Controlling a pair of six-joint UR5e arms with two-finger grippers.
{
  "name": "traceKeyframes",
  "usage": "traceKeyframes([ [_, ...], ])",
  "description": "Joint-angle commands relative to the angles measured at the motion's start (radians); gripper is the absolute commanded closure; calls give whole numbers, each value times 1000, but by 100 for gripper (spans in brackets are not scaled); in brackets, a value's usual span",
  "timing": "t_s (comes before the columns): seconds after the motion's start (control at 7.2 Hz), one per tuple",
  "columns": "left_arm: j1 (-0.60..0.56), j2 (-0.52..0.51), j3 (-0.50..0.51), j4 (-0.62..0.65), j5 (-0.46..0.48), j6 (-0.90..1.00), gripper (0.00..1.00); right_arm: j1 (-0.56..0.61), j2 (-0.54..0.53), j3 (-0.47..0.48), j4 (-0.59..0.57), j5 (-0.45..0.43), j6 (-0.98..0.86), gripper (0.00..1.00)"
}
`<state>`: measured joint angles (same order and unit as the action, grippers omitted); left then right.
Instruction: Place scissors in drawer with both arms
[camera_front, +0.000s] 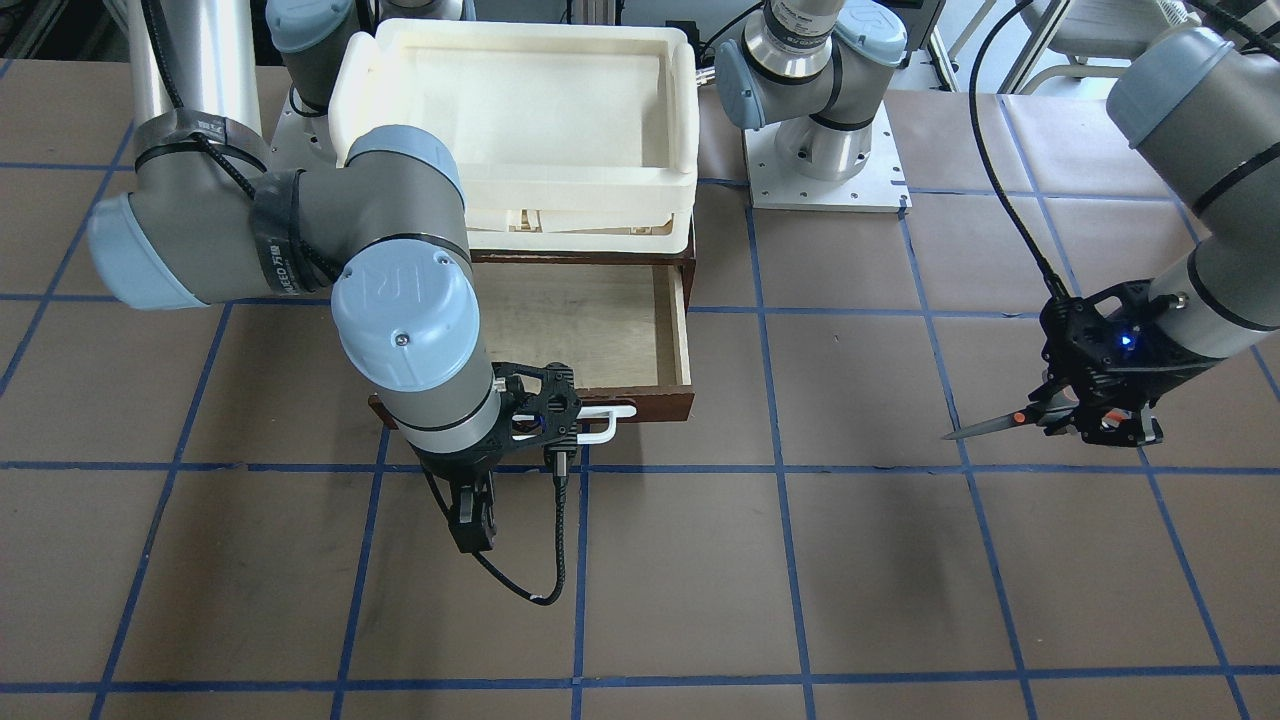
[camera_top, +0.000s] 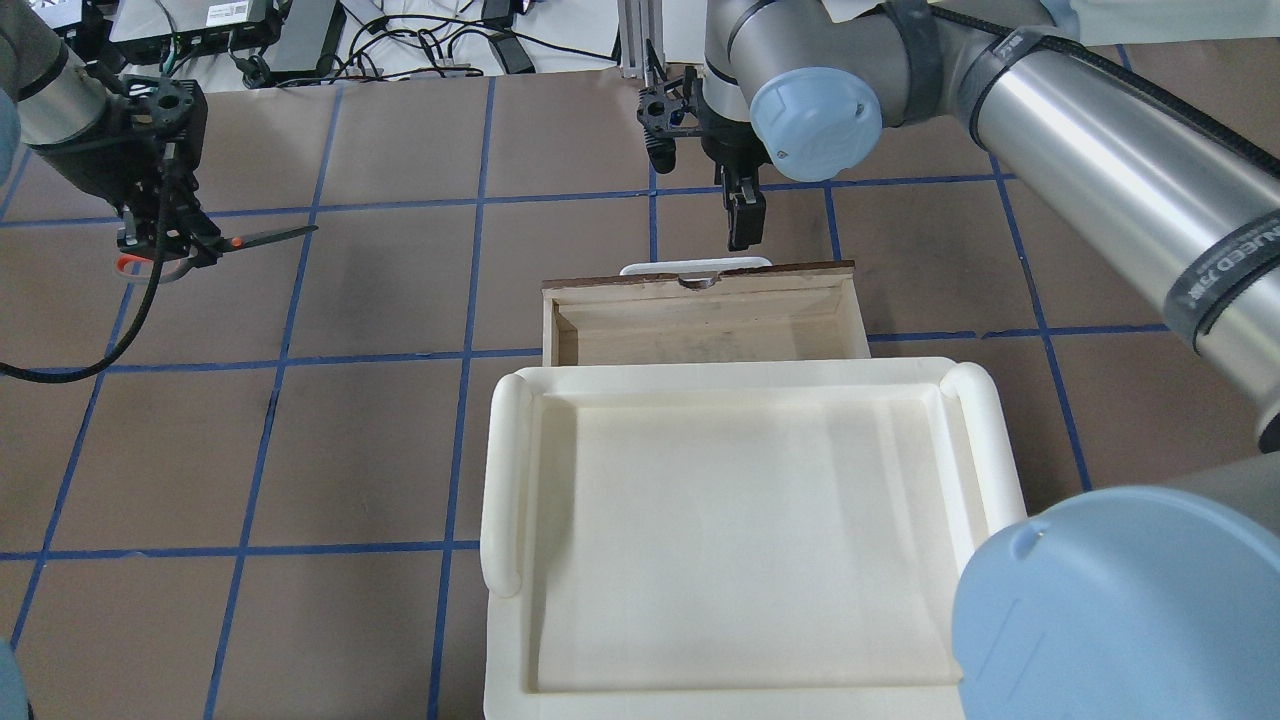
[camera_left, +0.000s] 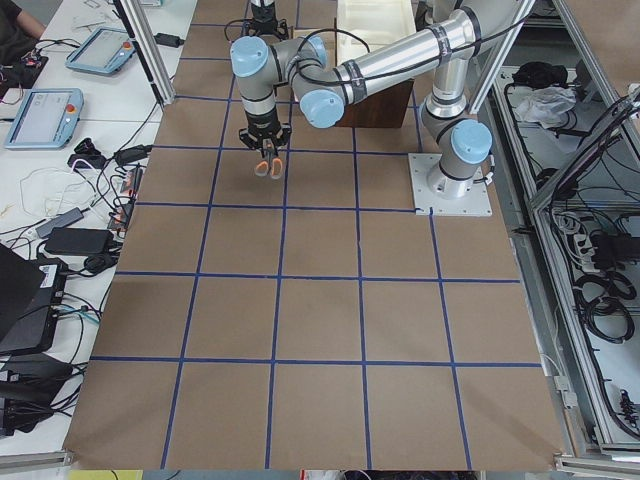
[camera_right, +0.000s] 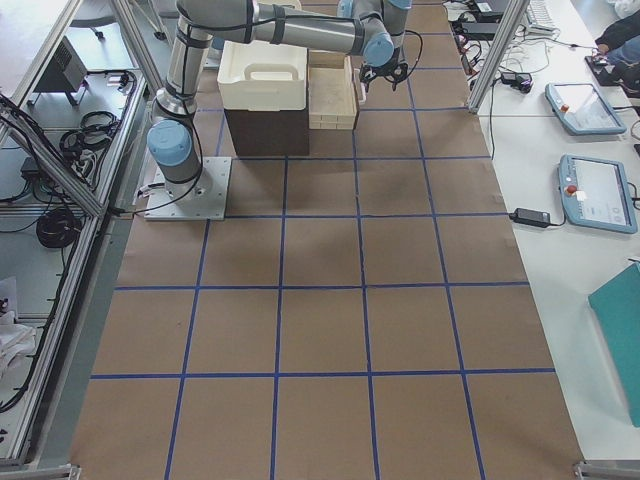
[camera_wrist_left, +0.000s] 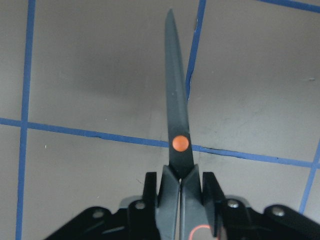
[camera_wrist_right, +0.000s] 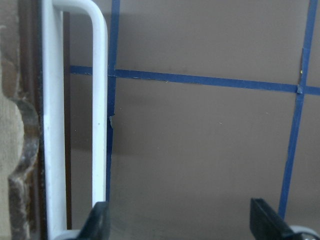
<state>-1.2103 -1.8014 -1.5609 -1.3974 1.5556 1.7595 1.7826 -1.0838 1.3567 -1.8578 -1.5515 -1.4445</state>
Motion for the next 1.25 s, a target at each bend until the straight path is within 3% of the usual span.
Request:
traceKeyframes([
  [0.0, 2, 2, -8, 1, -2, 0, 100, -35, -45, -16, 21, 2, 3, 0],
  [0.56, 2, 4, -16, 3, -2, -1, 100, -239, -282, -2, 334, 5, 33, 0],
  [0.83, -49, 36, -15, -6, 0, -148, 100, -305, -363, 12, 435, 7, 262, 0],
  [1.11, -193, 65, -13, -35, -2, -376, 100, -307, -404, 24, 440, 7, 620, 0],
])
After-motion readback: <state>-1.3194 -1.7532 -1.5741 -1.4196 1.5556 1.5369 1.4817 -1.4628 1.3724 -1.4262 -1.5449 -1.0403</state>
